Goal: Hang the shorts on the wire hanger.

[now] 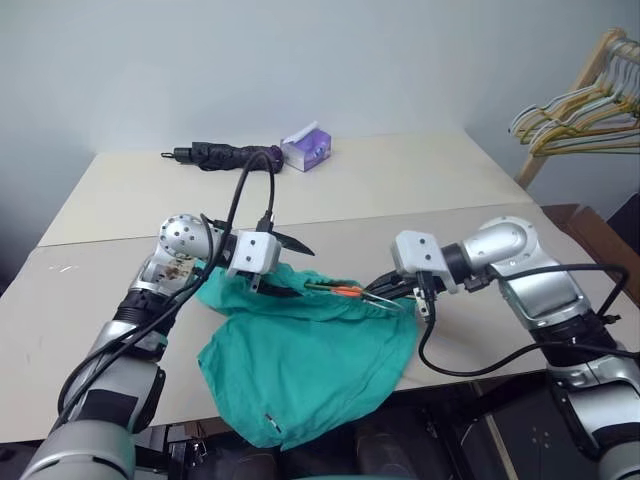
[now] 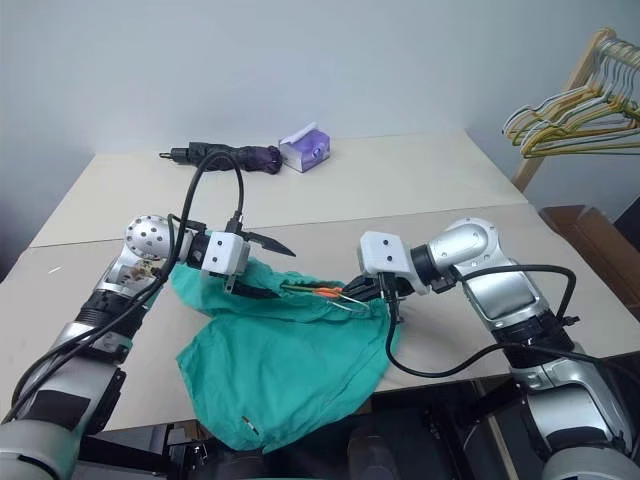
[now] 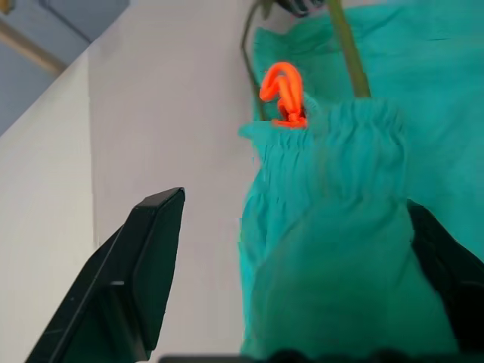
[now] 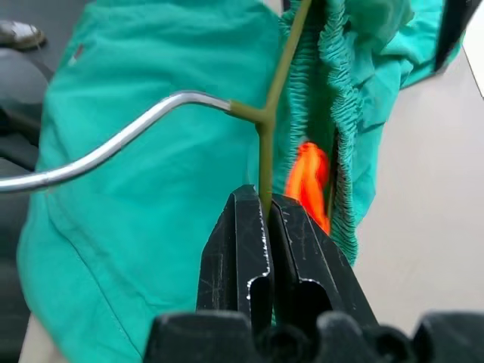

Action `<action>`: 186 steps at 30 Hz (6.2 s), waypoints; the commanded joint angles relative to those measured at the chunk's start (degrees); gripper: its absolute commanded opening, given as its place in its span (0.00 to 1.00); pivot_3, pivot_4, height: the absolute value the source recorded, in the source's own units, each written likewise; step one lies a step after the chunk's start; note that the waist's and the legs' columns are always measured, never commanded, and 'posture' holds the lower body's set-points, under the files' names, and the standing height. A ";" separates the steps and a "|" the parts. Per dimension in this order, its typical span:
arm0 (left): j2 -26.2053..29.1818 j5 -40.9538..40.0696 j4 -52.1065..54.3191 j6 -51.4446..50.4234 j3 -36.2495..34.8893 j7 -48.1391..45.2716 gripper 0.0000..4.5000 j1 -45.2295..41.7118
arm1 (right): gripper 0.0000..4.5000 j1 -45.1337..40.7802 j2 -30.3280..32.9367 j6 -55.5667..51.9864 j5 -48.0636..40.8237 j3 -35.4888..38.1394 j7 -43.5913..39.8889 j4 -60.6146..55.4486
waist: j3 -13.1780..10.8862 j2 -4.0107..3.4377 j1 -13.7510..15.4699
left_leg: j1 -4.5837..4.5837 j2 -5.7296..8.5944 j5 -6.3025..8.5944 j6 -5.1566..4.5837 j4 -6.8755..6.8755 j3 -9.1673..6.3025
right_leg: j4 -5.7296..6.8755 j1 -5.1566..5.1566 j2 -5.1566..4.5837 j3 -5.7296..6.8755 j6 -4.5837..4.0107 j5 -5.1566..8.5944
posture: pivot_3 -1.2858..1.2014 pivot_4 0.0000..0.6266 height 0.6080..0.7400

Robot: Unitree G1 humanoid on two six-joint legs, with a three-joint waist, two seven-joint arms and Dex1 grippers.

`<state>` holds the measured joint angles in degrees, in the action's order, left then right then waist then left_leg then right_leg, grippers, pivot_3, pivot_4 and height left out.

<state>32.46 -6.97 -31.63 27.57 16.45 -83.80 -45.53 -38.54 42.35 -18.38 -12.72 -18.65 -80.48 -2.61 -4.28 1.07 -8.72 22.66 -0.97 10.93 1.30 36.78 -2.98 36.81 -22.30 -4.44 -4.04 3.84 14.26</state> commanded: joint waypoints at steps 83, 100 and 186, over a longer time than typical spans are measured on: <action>1.28 -4.85 7.92 -23.65 -8.57 2.81 0.00 3.15 | 0.00 2.53 -8.54 -21.02 -17.38 14.06 17.44 -4.04 | 0.00 0.00 -3.09 | 0.09 0.02 0.01 -0.02 0.03 -0.13 | 0.15 -0.07 -0.01 0.00 0.03 0.01 | 0.46 0.04 1.00; 8.25 -8.49 5.16 -22.34 -4.89 -8.70 0.85 -1.73 | 0.00 -13.42 -3.00 -25.29 -15.20 2.80 -0.97 7.73 | -0.01 -0.02 -1.94 | 0.11 0.01 0.01 -0.02 0.03 -0.13 | 0.17 -0.16 0.00 0.01 0.03 0.02 | 0.48 0.04 1.00; 7.74 -1.29 -6.42 -21.03 -9.98 -4.80 0.00 -4.55 | 0.99 17.19 4.41 -25.71 -21.04 32.22 16.26 -3.97 | -0.02 -0.01 -1.72 | 0.53 0.01 0.00 -0.03 0.13 -0.04 | 0.38 -0.68 0.02 -0.09 -0.01 -0.01 | 0.45 0.09 1.00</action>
<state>39.36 -6.92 -38.31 7.10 7.96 -88.18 -48.22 -22.17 47.60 -43.54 -31.94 13.00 -65.68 -2.29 -4.30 1.06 -10.44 23.21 -0.96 10.92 1.27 36.91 -3.01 37.18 -22.99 -4.41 -4.14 3.84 14.25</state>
